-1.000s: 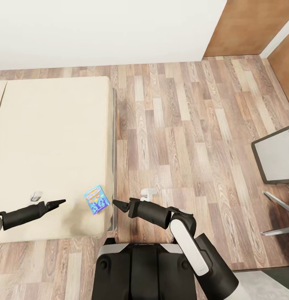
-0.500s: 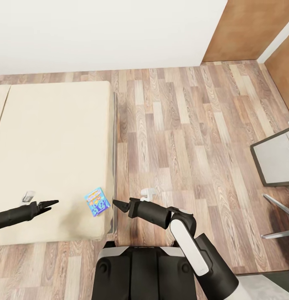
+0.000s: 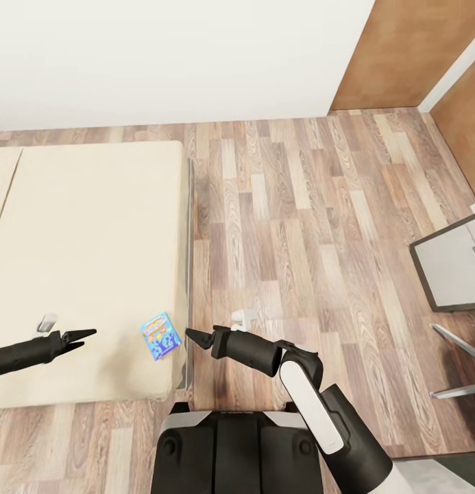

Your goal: Put all the toys in the child's room - the three board games (two on the bed and one on the table), the two jigsaw puzzles on the table, and the tennis ball on the table - inside the toy box on the table in the child's room.

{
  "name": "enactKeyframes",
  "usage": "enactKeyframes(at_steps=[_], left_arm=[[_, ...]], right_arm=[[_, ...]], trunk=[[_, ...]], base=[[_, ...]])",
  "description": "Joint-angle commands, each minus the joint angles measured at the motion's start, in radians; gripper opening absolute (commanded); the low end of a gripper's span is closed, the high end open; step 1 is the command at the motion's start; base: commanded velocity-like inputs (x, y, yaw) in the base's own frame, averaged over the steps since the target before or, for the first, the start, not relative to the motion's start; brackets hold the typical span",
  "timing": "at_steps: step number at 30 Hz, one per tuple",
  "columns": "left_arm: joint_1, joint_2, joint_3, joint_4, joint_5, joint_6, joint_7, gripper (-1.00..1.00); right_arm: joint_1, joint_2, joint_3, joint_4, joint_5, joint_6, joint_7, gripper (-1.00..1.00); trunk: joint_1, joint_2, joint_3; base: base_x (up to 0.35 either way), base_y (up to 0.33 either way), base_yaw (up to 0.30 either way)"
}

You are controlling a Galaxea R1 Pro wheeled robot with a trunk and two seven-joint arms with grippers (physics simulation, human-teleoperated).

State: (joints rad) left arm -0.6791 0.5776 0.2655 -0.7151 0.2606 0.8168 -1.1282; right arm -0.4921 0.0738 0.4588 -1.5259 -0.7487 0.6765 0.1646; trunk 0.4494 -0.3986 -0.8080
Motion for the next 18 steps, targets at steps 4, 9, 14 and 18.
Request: enactKeyframes(at_steps=[4, 9, 14, 18], left_arm=[[0.000, 0.000, 0.000, -0.006, 0.003, 0.017, 0.000, 1.00], [0.000, -0.001, -0.001, -0.010, 0.003, 0.021, 0.000, 1.00], [0.000, 0.000, -0.003, -0.012, 0.002, 0.023, 0.001, 1.00], [0.000, 0.002, -0.003, -0.012, 0.002, 0.025, 0.000, 1.00]], right_arm=[[0.000, 0.001, 0.000, 0.000, 0.001, 0.005, 0.001, 1.00], [0.000, 0.000, 0.000, 0.000, 0.000, 0.005, 0.003, 1.00], [0.000, 0.000, 0.000, 0.000, 0.000, 0.005, 0.004, 1.00], [0.000, 0.001, 0.000, 0.000, 0.000, 0.005, 0.003, 1.00]], trunk=[[0.001, -0.001, 0.006], [0.001, -0.001, 0.014], [0.001, -0.001, 0.022], [0.001, -0.001, 0.029]], base=[[0.000, 0.000, 0.000], [0.000, 0.000, 0.000], [0.000, 0.000, 0.000], [0.000, 0.000, 0.000]])
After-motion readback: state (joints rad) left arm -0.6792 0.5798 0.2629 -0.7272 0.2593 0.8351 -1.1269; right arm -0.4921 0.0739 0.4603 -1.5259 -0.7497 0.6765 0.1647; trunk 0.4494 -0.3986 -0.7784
